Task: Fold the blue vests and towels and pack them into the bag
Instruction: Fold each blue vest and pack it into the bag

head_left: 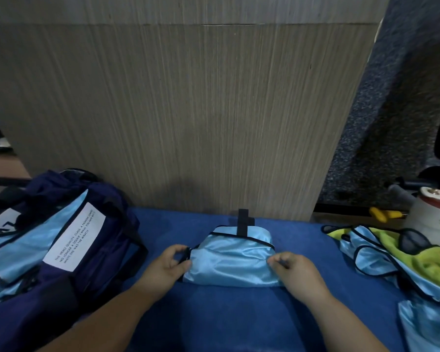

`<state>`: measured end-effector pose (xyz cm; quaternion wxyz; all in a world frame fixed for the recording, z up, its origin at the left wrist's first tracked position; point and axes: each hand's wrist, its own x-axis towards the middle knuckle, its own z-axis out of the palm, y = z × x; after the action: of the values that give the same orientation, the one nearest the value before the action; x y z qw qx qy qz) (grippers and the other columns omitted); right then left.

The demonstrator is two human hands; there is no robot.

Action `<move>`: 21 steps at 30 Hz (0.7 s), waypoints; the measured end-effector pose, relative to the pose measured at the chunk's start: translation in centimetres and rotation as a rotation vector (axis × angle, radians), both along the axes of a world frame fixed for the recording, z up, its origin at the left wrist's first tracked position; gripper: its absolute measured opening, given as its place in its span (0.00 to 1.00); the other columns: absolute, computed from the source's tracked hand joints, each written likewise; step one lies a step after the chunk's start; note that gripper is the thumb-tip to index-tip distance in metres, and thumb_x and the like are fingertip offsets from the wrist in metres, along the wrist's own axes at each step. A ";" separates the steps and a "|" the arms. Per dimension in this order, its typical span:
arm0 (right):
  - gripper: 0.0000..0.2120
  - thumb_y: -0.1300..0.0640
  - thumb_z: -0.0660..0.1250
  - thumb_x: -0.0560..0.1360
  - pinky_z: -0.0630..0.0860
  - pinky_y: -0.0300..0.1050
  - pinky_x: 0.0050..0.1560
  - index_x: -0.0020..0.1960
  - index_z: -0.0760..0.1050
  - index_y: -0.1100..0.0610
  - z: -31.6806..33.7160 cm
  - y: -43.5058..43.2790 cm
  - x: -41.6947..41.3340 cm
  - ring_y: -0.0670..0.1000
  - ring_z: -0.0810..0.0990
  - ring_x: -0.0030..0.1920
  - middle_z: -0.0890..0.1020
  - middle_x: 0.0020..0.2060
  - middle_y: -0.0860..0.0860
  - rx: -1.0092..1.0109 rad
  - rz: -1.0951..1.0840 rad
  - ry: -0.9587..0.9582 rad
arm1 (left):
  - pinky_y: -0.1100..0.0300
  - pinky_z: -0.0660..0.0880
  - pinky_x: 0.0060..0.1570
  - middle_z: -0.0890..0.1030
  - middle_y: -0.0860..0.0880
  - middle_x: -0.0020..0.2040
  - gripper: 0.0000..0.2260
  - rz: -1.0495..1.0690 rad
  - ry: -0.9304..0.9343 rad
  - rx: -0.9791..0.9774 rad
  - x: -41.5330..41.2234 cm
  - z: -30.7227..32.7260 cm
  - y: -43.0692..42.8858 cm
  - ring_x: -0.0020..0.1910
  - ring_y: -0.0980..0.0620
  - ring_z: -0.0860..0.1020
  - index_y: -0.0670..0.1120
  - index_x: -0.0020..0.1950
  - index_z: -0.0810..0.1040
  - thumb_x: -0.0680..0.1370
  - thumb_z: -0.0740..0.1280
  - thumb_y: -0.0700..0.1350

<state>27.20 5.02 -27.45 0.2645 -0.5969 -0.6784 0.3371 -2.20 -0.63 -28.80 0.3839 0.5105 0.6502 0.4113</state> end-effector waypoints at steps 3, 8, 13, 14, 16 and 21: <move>0.11 0.54 0.77 0.70 0.73 0.30 0.42 0.52 0.81 0.49 0.4 0.4 1.0 0.41 0.81 0.41 0.82 0.40 0.43 -0.147 0.138 0.128 | 0.69 0.69 0.32 0.76 0.55 0.29 0.17 0.126 0.107 0.010 0.0 -0.4 0.2 0.30 0.60 0.75 0.56 0.62 0.70 0.76 0.71 0.46; 0.34 0.54 0.82 0.59 0.72 0.35 0.63 0.62 0.75 0.43 -0.4 1.1 2.1 0.41 0.76 0.60 0.77 0.60 0.41 -0.233 0.319 -0.035 | 0.62 0.70 0.41 0.73 0.54 0.40 0.22 0.168 0.311 0.155 -0.6 -1.9 0.4 0.39 0.54 0.73 0.62 0.56 0.69 0.70 0.77 0.46; 0.21 0.59 0.74 0.70 0.68 0.25 0.52 0.55 0.75 0.37 -0.6 1.2 2.1 0.40 0.75 0.52 0.73 0.49 0.40 0.130 0.293 -0.211 | 0.59 0.71 0.58 0.79 0.59 0.51 0.09 -0.027 0.391 0.182 -1.0 -1.8 0.2 0.54 0.58 0.75 0.68 0.45 0.80 0.73 0.71 0.51; 0.19 0.58 0.74 0.71 0.68 0.26 0.53 0.55 0.77 0.38 -0.8 1.2 2.0 0.40 0.75 0.51 0.73 0.48 0.40 0.180 0.281 -0.220 | 0.59 0.69 0.61 0.79 0.63 0.53 0.08 -0.064 0.378 0.152 -1.2 -1.8 0.2 0.56 0.59 0.74 0.70 0.47 0.80 0.71 0.69 0.57; 0.13 0.56 0.74 0.72 0.70 0.32 0.55 0.54 0.81 0.43 -1.0 1.3 2.0 0.41 0.75 0.51 0.73 0.47 0.40 0.239 0.262 -0.201 | 0.59 0.65 0.65 0.76 0.69 0.55 0.13 -0.132 0.390 0.106 -1.8 -1.5 0.0 0.60 0.62 0.71 0.73 0.49 0.78 0.65 0.64 0.65; 0.05 0.58 0.69 0.76 0.70 0.31 0.52 0.46 0.83 0.51 -0.7 1.4 1.5 0.41 0.76 0.51 0.77 0.47 0.42 0.265 0.220 -0.081 | 0.58 0.60 0.69 0.65 0.73 0.61 0.25 -0.255 0.610 0.011 -1.3 -0.6 -0.4 0.64 0.63 0.63 0.75 0.56 0.65 0.59 0.62 0.68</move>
<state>28.73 6.44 -28.16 0.2749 -0.4921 -0.7881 0.2474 -3.53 -1.07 -29.36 0.2172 0.6894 0.6640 0.1914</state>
